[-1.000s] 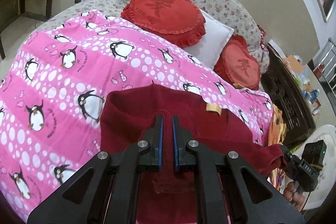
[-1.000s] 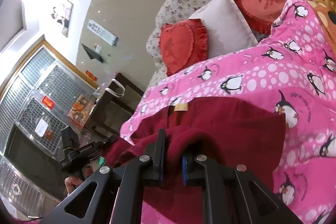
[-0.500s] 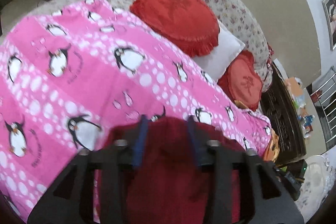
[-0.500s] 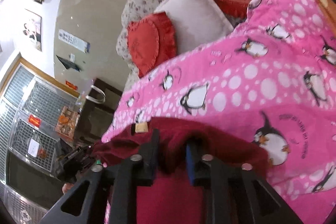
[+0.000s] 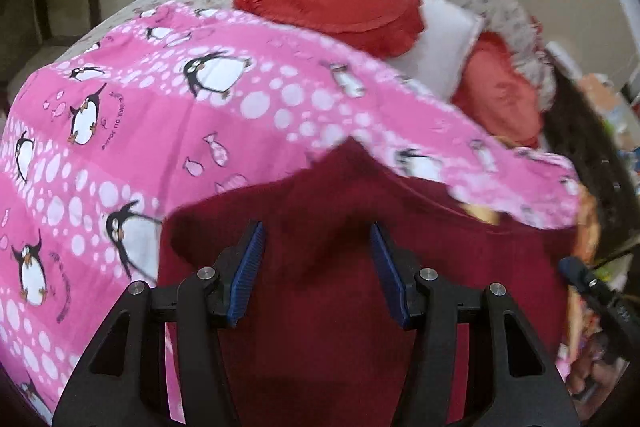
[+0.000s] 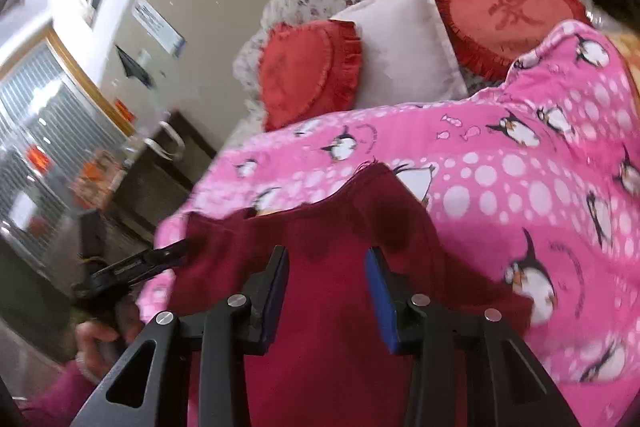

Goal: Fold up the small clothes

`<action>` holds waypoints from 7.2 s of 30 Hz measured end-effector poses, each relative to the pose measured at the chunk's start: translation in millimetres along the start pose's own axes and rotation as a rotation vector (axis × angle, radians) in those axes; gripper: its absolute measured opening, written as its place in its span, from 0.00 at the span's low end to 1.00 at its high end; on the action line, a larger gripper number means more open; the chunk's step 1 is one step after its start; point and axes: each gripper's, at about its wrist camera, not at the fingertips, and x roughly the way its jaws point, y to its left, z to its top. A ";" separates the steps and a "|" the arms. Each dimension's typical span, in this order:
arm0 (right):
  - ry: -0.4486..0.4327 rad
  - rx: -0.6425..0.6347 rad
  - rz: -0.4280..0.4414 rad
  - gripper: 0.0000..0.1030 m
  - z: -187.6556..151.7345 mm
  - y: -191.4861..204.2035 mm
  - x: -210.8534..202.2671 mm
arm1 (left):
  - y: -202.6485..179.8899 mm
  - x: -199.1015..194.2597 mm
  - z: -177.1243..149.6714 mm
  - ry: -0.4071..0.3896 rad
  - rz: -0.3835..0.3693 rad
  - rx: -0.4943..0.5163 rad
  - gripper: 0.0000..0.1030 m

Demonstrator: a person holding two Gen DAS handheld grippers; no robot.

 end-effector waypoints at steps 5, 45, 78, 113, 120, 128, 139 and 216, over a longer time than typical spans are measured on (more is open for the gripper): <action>0.029 0.040 -0.070 0.35 3.1 -26.9 34.3 | 9.9 13.5 11.0 -0.010 -0.004 -0.009 0.53; 0.152 0.070 -0.043 0.07 -140.9 -13.1 -100.4 | 48.3 -76.6 -136.7 0.100 -0.205 0.137 0.63; 0.129 0.014 -0.059 0.37 -129.5 32.2 -101.9 | 68.7 -93.3 -146.6 0.099 -0.101 0.222 0.09; 0.268 -0.293 0.114 0.38 -59.9 215.4 122.6 | 71.9 -80.6 -128.4 0.057 -0.182 0.019 0.54; 0.324 -0.261 0.064 0.44 -51.3 216.7 185.3 | 93.7 -63.0 -111.5 0.058 -0.228 -0.097 0.63; 0.371 -0.393 0.071 0.54 -50.2 250.4 177.3 | 99.7 -48.4 -113.5 0.064 -0.286 -0.142 0.65; 0.274 -0.502 -0.132 0.54 -47.4 252.9 193.9 | 105.4 -43.3 -110.3 0.057 -0.313 -0.170 0.69; 0.173 -0.221 -0.021 0.16 11.8 127.5 -6.9 | -129.4 -98.9 -114.2 0.004 -0.404 0.156 0.30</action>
